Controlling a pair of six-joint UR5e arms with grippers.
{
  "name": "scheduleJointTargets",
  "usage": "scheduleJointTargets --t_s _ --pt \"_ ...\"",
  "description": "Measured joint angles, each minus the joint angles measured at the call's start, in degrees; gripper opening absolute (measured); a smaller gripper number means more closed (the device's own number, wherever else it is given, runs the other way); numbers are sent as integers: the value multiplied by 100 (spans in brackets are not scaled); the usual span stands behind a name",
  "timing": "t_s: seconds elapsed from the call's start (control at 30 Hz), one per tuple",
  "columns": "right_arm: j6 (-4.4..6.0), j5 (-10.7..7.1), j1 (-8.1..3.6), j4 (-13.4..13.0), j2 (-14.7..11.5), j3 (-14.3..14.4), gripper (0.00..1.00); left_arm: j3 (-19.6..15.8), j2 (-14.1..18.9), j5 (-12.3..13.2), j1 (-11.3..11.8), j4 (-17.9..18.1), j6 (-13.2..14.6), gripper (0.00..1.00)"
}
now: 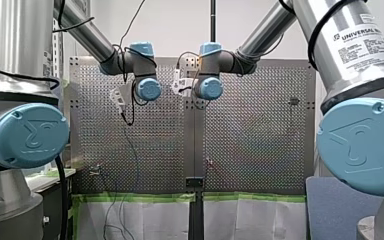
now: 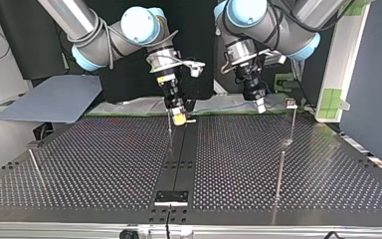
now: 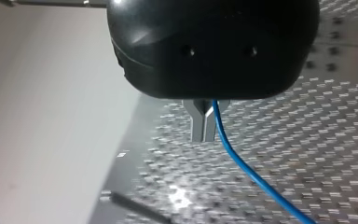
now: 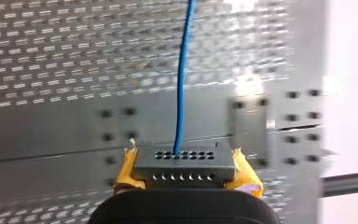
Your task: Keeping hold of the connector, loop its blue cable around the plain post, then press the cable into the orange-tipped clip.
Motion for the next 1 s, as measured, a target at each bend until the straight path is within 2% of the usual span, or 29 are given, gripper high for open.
scheduleJointTargets --t_s 0.1,0.37,0.6,0.8,1.0 --pt "-26 -95 -1 159 -157 -158 0 170 170 0 61 -170 -10 0" --pt "1 -400 -44 613 -612 -612 0 623 623 37 293 -624 -102 0" --pt "43 -599 -155 1007 -954 -1006 0 1006 1005 333 631 -1007 -299 0" --pt "36 -683 -235 1352 -835 -1351 0 1346 1289 670 970 -1347 -426 0" --pt "16 -749 -254 1697 -515 -1696 0 1692 1187 1016 1316 -1692 -571 0"
